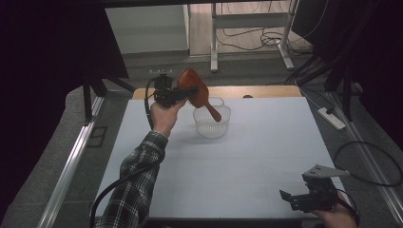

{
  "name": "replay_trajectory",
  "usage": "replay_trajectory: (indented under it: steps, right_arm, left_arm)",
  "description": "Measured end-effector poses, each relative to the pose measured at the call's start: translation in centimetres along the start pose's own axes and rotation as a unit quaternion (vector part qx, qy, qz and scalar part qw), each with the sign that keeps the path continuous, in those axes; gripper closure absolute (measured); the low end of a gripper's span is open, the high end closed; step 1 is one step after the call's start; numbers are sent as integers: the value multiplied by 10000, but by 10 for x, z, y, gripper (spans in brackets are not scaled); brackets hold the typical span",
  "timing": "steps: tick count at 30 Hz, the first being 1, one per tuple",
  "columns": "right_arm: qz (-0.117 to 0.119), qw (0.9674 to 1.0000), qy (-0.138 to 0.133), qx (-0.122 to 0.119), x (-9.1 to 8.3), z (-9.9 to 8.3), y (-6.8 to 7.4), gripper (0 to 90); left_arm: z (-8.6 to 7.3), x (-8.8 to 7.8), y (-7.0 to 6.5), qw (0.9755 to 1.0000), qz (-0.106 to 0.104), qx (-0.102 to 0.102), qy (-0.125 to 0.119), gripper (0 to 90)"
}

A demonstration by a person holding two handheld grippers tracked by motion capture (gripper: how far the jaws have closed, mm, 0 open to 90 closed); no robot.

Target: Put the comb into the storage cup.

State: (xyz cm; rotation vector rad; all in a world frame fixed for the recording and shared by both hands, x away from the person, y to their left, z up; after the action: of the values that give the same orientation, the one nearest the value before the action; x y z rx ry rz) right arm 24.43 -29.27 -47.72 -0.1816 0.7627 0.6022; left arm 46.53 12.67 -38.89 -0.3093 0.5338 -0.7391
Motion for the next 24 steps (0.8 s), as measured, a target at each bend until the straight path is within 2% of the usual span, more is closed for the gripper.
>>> replay_trajectory:
  steps: [12, 19, 24]
  right_arm:
    - [1, 10000, 34, -4, 0, 0, 0, 1]
    - [0, 10000, 57, -18, 1, 0, 0, 3]
    - [11, 10000, 65, -12, 1, 0, 0, 3]
  left_arm:
    - [-18, 13, 2, 10000, 2, -66, 18, 515]
    - [-29, 20, 6, 9997, -6, -243, -25, 515]
    - [-34, 25, 8, 9996, 42, -265, 6, 515]
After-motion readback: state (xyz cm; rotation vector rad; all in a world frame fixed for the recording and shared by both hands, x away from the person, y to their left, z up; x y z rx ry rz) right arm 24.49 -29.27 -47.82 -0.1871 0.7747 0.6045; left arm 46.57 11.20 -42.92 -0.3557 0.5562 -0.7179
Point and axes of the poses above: each handheld gripper's, and its own axes: x roughly forward along the jaws, z roughly out of its top, y roughly to its left, the point moved 3 cm from there along x, roughly forward along the jaws, and after that the axes turned 3 degrees about -y, right-handed, at the moved point
